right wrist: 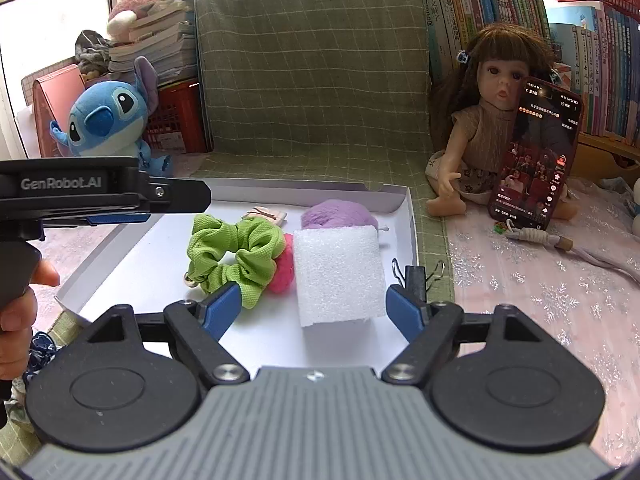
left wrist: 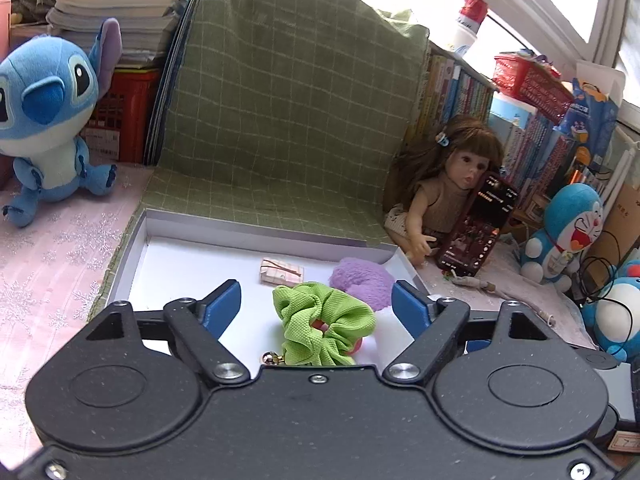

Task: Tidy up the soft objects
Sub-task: 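Open both grippers to release the scrunchie and sponge in the box, then move both grippers back to the remaining pile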

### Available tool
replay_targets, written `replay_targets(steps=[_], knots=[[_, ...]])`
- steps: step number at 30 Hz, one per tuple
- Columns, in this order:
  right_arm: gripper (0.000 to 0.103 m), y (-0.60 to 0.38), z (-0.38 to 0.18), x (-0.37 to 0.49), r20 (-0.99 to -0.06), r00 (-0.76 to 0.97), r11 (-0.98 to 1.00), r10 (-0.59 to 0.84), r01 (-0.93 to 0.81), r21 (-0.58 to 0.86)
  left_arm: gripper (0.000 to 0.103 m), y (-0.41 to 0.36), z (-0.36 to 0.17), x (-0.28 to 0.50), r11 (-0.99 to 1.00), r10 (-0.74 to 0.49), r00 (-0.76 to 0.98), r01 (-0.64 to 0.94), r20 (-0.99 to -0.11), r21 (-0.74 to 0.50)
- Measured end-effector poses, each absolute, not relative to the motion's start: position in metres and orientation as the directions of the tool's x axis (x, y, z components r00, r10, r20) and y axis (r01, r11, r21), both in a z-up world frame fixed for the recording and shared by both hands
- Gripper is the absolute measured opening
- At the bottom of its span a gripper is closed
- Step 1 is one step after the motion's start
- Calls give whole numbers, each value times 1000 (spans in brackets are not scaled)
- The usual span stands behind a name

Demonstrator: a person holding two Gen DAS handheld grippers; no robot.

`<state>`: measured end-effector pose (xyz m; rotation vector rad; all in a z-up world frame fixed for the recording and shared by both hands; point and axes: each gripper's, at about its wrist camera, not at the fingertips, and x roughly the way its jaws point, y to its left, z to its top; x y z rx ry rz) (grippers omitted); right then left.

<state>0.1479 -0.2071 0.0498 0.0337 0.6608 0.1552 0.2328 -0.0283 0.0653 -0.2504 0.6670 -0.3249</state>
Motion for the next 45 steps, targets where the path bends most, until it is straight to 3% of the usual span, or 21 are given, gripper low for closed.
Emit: replay_targets(steps=[18,45], knots=[[94,-211,69,52,-474,854,977,213,-198,81,94,5,83,86,916,-381,828,277,-411,-290],[102,-217,30,-36,-413,865,958,285,-249,140,97,34,22,-7,985,-173,894,156,-412,-75]])
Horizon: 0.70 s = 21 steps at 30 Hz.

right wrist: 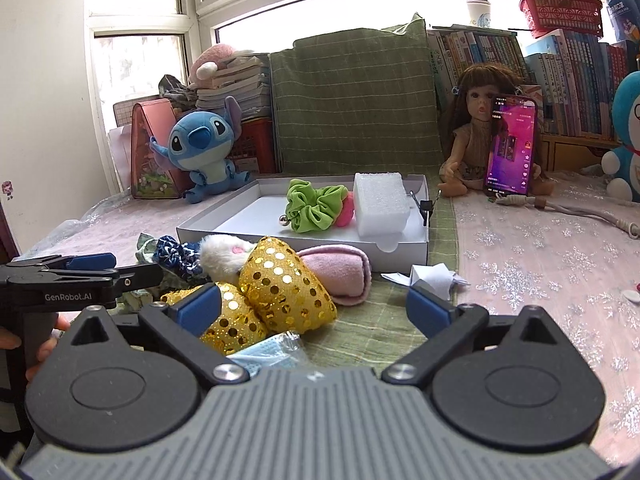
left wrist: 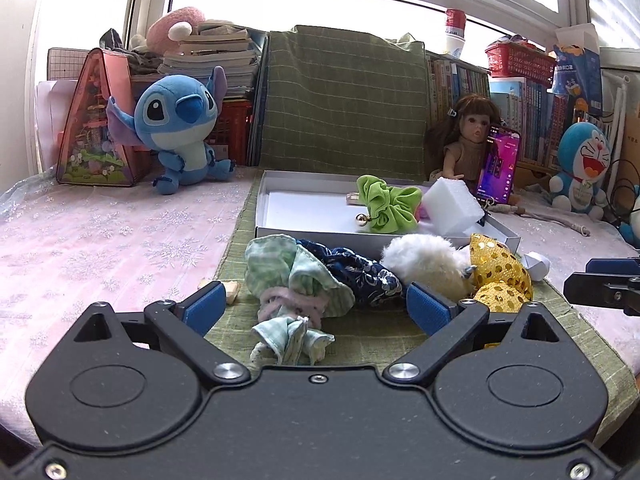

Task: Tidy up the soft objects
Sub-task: 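Move both grippers back to the remaining pile, then grasp mint checked scrunchie with left gripper while right gripper grasps blue face mask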

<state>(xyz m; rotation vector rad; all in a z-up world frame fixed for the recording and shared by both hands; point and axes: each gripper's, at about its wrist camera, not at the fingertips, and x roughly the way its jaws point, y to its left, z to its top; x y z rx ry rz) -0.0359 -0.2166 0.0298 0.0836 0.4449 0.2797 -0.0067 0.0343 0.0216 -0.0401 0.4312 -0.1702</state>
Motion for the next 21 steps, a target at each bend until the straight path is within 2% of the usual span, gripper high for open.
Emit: replay_targets(steps=[8,13,21], knots=[[103,-206,16,-46,-445,814,927,373,-342,151,96,44,11,-9,988,-154,883,130,-443,-82],[103,-192,6,-44,-486,793,924,366,-374,86,76,46,8,-8,988,-153,871,119,-467,-101],[103,-181,-2,-41,-517,787,917,337,-399,-8,61,46,4,-2,989,-144,857,102,-495,-110]])
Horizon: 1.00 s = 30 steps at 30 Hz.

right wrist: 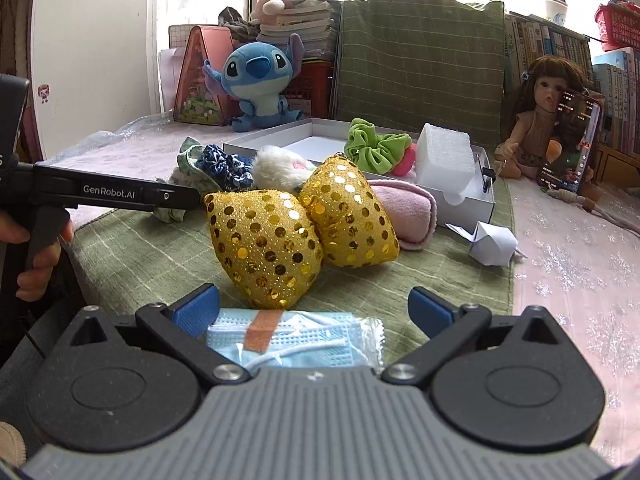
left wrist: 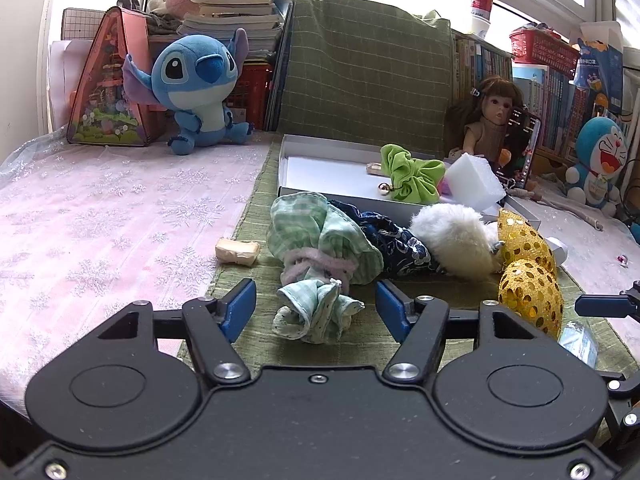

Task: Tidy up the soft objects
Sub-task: 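Grasp mint checked scrunchie with left gripper while right gripper grasps blue face mask, then carry the scrunchie and mask packet with both grippers over the white box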

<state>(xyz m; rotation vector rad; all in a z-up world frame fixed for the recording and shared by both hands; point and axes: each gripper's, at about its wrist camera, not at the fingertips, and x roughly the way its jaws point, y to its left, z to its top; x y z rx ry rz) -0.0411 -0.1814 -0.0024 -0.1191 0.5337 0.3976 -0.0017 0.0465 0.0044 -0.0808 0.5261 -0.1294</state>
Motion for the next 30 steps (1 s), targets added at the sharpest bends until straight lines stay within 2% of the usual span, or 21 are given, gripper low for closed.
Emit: replay_targets(steps=[4,8,12,14,15,16,21,30], knots=[[103,-180,-4,-44,-525,779,913,343,-408,-9,54,50,2,3,986,-154,847,99,-509,-133],[103,-175,-5,-48,-523,793,920,314,-390,-40,54,50,0,8,985,-160,839,100,-520,-142],[103,-174,-7,-54,-515,809,933,282,-357,-51,60,49,0,11,988,-145,848,95,-509,-123],[103,-174,-8,-55,-517,810,937,275,-346,-43,59,47,-1,14,988,-144,847,98,-512,-116],[103,-174,-9,-55,-518,811,940,272,-340,-38,51,47,-1,15,988,-145,845,98,-515,-118],[103,-175,-9,-55,-519,810,942,273,-334,-26,32,47,-2,16,988,-147,842,98,-519,-121],[85,-175,-8,-58,-524,803,946,285,-323,19,31,45,-2,16,989,-140,842,99,-522,-106],[83,-178,6,-60,-496,827,954,264,-300,7,31,48,16,-1,989,-140,865,96,-481,-116]])
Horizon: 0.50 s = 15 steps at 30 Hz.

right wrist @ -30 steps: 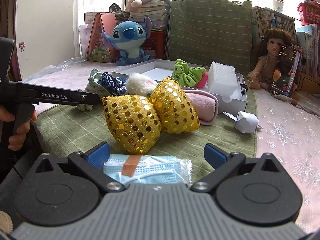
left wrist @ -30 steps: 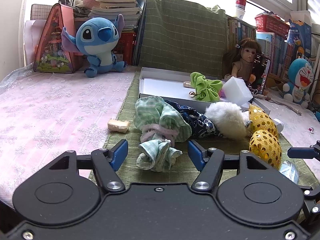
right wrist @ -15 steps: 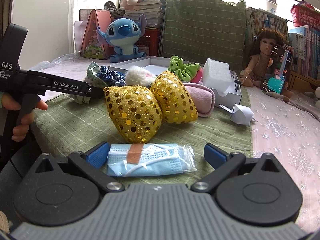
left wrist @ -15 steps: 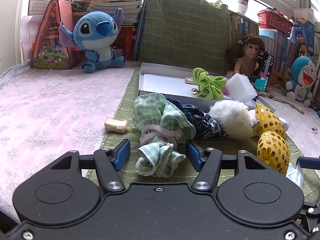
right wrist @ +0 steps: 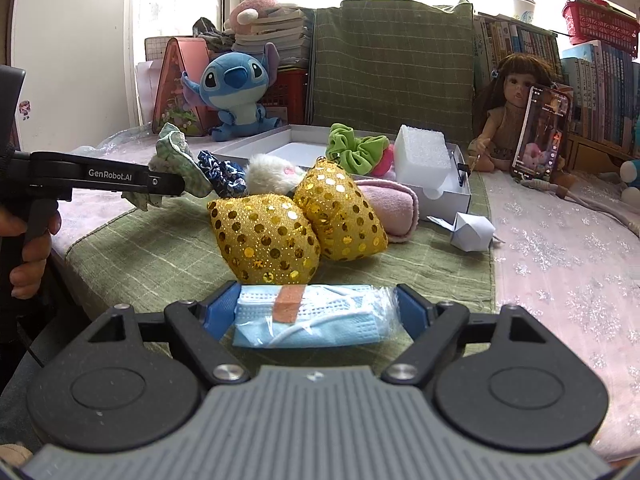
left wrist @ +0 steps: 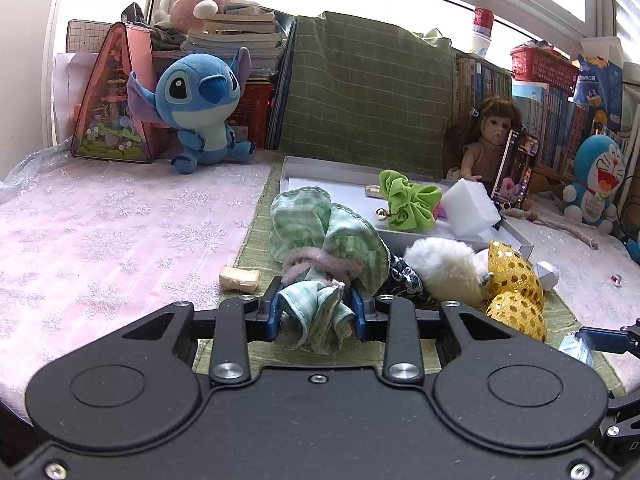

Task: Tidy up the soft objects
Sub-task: 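Carry the scrunchie and mask packet with both grippers over the white box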

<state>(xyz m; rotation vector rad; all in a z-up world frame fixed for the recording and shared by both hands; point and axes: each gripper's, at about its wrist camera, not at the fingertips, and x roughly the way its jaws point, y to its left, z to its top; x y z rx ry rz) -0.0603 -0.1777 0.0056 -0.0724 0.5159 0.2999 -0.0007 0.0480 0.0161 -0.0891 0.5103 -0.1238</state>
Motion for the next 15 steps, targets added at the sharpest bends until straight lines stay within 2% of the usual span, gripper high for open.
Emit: replay_targets(steps=[6,15], knots=[[83,-185,19,-57,-464,855,965,231,-262,-3,31,53,33,0,983,-161,873,100,-461,-153],[83,-202,43,-24,-430,882,981,192,-182,64,31,44,53,22,975,-208,857,147,-471,-164]])
